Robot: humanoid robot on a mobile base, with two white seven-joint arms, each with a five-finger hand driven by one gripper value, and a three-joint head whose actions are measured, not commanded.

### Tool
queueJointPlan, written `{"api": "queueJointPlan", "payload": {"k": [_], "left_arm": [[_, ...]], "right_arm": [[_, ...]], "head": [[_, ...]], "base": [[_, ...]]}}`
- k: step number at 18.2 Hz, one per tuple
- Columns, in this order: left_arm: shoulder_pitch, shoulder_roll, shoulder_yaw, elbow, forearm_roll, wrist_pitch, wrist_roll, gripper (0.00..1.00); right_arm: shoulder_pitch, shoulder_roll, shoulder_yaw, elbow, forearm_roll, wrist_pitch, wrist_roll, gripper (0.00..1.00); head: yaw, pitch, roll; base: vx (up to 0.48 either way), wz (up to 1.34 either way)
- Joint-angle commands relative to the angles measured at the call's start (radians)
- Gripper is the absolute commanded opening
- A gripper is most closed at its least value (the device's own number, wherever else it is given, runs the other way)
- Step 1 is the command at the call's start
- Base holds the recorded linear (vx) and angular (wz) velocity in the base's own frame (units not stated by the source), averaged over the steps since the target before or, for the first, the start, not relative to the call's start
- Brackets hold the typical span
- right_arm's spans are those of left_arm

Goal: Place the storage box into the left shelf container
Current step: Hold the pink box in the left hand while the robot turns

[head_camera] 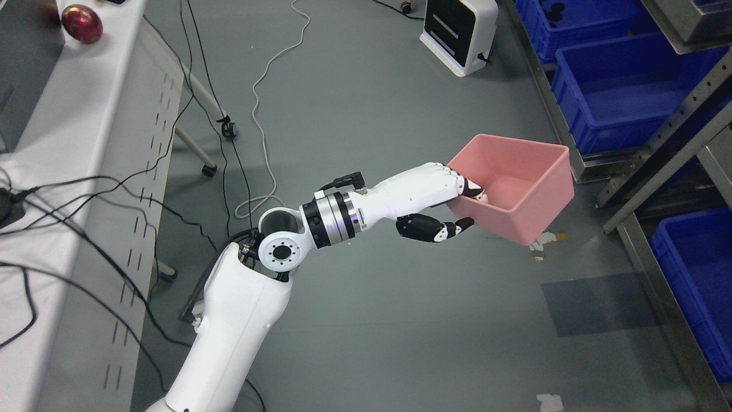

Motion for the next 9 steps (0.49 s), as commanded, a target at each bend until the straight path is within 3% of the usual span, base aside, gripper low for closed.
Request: {"api": "queueJointPlan", "payload": {"k": [1, 4, 9], "left_arm": [[0.004, 0.017, -0.004, -0.003, 0.000, -0.003, -0.001, 0.04], [0.002, 0.017, -0.004, -0.003, 0.000, -0.003, -0.003, 0.04], [0.074, 0.017, -0.062, -0.003, 0.000, -0.002, -0.020, 0.04]], "right_arm": [[-0.018, -0.018, 0.000, -0.017, 0.000, 0.000, 0.000, 0.99], [-0.018, -0.018, 0.000, -0.017, 0.000, 0.000, 0.000, 0.99], [-0.018, -0.018, 0.000, -0.017, 0.000, 0.000, 0.000, 0.99]], "head": [[0.0000, 0.000, 0.000], [0.0000, 0.000, 0.000], [0.0000, 0.000, 0.000]], "base": [[0.373, -0.31], [0.299, -0.58], [0.299, -1.17]]}}
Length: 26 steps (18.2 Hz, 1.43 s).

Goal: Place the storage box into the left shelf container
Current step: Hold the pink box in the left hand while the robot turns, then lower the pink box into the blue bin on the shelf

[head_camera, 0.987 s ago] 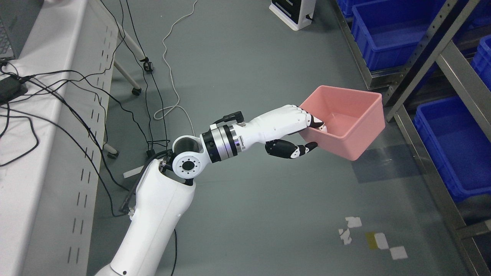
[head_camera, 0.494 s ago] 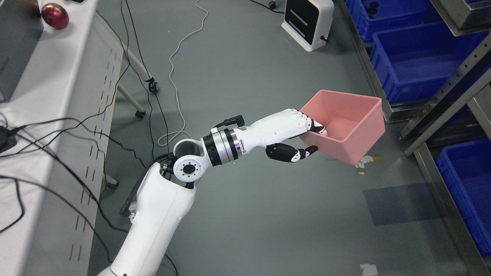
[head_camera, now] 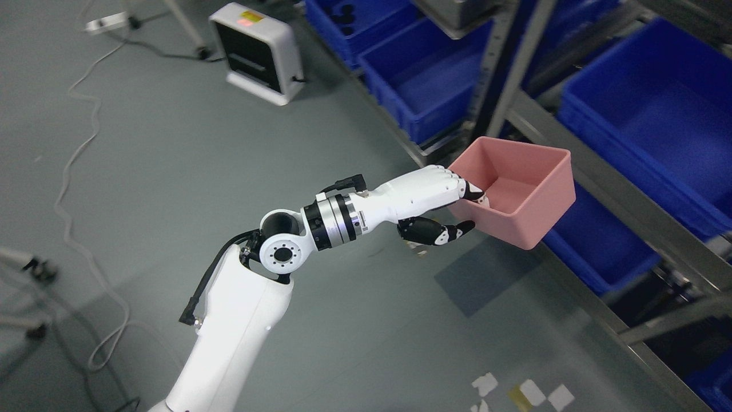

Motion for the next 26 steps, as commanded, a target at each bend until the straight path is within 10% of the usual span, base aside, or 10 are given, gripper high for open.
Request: {"api": "queueJointPlan", "payload": {"k": [1, 26], "left_arm": [[0.080, 0.017, -0.064, -0.001, 0.000, 0.001, -0.021, 0.04], [0.040, 0.017, 0.516, 0.130, -0.449, 0.008, -0.101, 0.07]], "right_arm": [[-0.019, -0.018, 0.000, -0.017, 0.000, 0.000, 0.000, 0.99], [-0.019, -0.018, 0.000, -0.017, 0.000, 0.000, 0.000, 0.99]], "head": [[0.0000, 0.000, 0.000], [0.0000, 0.000, 0.000]], "base": [[0.252, -1.28], [0.165, -0.57]]}}
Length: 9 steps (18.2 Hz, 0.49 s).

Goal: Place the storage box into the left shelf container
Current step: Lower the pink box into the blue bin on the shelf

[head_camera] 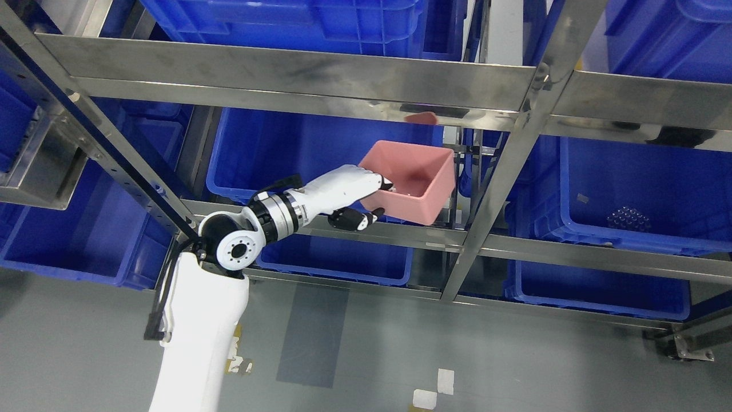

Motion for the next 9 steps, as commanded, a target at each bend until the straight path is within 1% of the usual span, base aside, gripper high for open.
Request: {"api": "queueJointPlan", "payload": {"k": [1, 4, 7, 9], "left_arm": [[-0.002, 0.018, 0.215, 0.095, -0.070, -0.008, 0.010, 0.09], [-0.002, 0.018, 0.211, 0.115, -0.073, -0.008, 0.067, 0.19], [-0.003, 0.018, 0.185, 0.133, -0.099, -0.005, 0.130, 0.42], [-0.003, 0.018, 0.165, 0.141, -0.099, -0.003, 0.161, 0.53]], "right_arm": [[-0.018, -0.017, 0.000, -0.017, 0.000, 0.000, 0.000, 0.99], [-0.018, -0.017, 0.000, -0.017, 0.000, 0.000, 0.000, 0.99], [-0.018, -0.017, 0.000, -0.017, 0.000, 0.000, 0.000, 0.99], [-0.018, -0.017, 0.000, -0.017, 0.000, 0.000, 0.000, 0.99]], "head": [[0.0000, 0.000, 0.000], [0.0000, 0.000, 0.000], [0.0000, 0.000, 0.000], [0.0000, 0.000, 0.000]], "base": [[0.023, -0.07], [0.002, -0.01], [-0.006, 0.01], [0.000, 0.00]]}}
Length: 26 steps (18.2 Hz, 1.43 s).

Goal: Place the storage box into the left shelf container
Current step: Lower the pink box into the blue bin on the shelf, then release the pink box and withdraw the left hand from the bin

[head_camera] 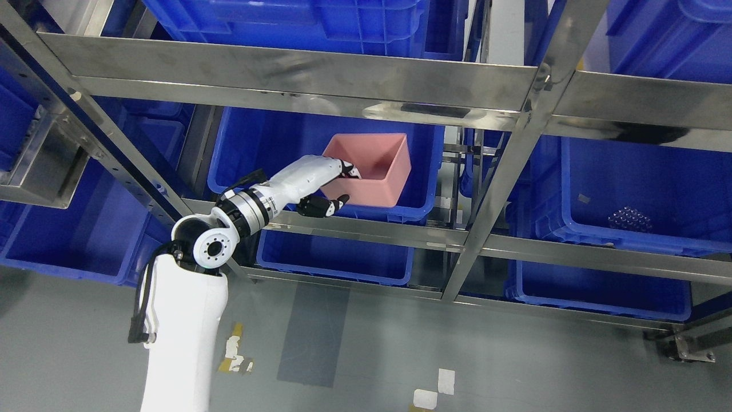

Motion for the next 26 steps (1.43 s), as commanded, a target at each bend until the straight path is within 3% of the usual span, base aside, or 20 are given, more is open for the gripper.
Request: {"api": "queueJointPlan", "payload": {"k": [1, 4, 5, 10, 15, 19, 23, 26], "left_arm": [[-0.001, 0.018, 0.047, 0.085, -0.027, 0.005, 0.056, 0.61], [0.002, 0.018, 0.016, 0.100, 0.018, 0.054, 0.115, 0.90], [0.002, 0.018, 0.001, 0.114, 0.068, 0.078, 0.144, 0.93], [0.011, 0.018, -0.057, 0.117, 0.306, 0.108, 0.193, 0.96], [0.137, 0.018, -0.189, 0.102, 0.738, 0.145, 0.478, 0.97], [0.267, 0.018, -0.186, -0.001, 0.849, 0.117, 0.670, 0.97], [0.335, 0.018, -0.130, -0.068, 0.851, 0.082, 0.675, 0.99], [0.335, 0.018, -0.122, -0.091, 0.926, 0.153, 0.673, 0.99]], "right_arm": [[-0.018, -0.017, 0.000, -0.017, 0.000, 0.000, 0.000, 0.99], [-0.018, -0.017, 0.000, -0.017, 0.000, 0.000, 0.000, 0.99], [-0.018, -0.017, 0.000, -0.017, 0.000, 0.000, 0.000, 0.99], [-0.018, -0.017, 0.000, -0.017, 0.000, 0.000, 0.000, 0.99], [-0.018, -0.017, 0.000, -0.017, 0.000, 0.000, 0.000, 0.99], [-0.018, -0.017, 0.000, -0.017, 0.000, 0.000, 0.000, 0.99], [-0.018, -0.017, 0.000, -0.017, 0.000, 0.000, 0.000, 0.99], [-0.018, -0.017, 0.000, -0.017, 0.000, 0.000, 0.000, 0.99]], "head": [[0.0000, 0.000, 0.000], [0.0000, 0.000, 0.000], [0.0000, 0.000, 0.000], [0.0000, 0.000, 0.000], [0.0000, 0.000, 0.000], [0.0000, 0.000, 0.000], [0.0000, 0.000, 0.000], [0.0000, 0.000, 0.000]], "base": [[0.000, 0.00], [0.000, 0.00], [0.000, 0.00], [0.000, 0.00], [0.000, 0.00], [0.000, 0.00], [0.000, 0.00], [0.000, 0.00]]}}
